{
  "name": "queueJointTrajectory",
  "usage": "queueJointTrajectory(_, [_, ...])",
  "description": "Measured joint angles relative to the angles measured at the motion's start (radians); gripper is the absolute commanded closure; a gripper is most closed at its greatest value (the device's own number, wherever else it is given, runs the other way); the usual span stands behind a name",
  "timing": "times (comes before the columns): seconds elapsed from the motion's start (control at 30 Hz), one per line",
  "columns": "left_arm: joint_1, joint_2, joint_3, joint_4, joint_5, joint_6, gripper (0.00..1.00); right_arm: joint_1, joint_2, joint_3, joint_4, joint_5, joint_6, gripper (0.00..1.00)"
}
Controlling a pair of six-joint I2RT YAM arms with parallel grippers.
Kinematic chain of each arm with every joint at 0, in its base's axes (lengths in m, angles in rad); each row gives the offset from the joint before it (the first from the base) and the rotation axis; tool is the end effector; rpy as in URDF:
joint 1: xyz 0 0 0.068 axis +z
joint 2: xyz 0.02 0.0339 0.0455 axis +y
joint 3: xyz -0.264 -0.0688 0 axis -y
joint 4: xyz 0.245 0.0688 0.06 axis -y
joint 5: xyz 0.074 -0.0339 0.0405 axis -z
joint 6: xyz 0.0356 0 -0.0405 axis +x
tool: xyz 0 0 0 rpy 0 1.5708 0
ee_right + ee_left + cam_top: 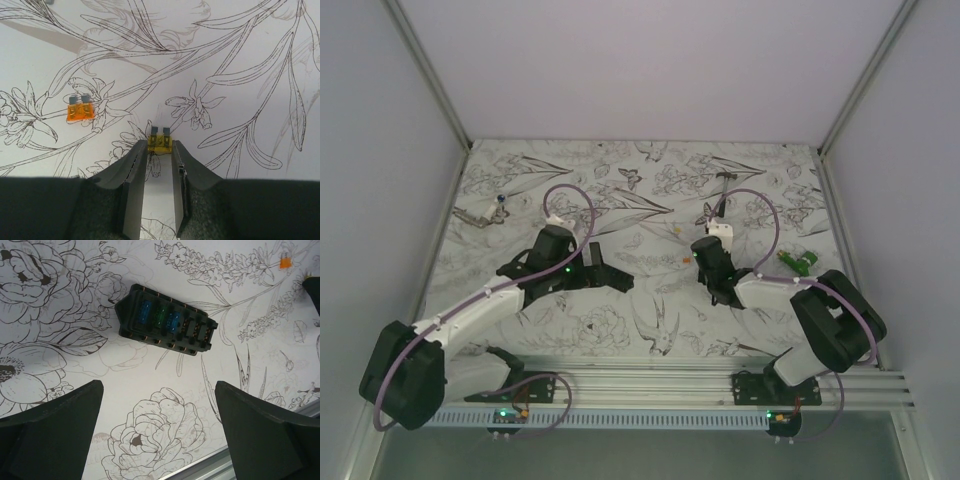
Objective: Snap on the fuse box
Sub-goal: Pick up the fuse from the center of the board.
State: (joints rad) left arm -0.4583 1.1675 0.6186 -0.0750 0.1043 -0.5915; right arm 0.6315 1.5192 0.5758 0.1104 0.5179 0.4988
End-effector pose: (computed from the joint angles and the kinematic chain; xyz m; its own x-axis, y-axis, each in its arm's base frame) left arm 0.2185 -0.1119 0.2158 -0.7225 -0.2619 -0.6398 0.1360 0.8535 -0.5030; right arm 0.2278 0.1448 0.1364 -0.6413 0.0459 -0.7659 0.0713 0.9975 0.0001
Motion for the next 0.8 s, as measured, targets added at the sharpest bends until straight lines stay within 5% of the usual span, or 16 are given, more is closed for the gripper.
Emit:
queueJointTrajectory(0.53, [-0.003, -0.002, 0.069, 0.032, 0.159, -0.048, 0.02, 0.027, -0.135, -0.096, 0.146, -0.209, -0.162, 0.75])
queueJointTrajectory(0.8, [-0.02, 0.063, 0.114, 0.095, 0.235, -0.1, 0.17, 0.075, -0.169, -0.097, 0.253, -0.365, -0.234, 0.75])
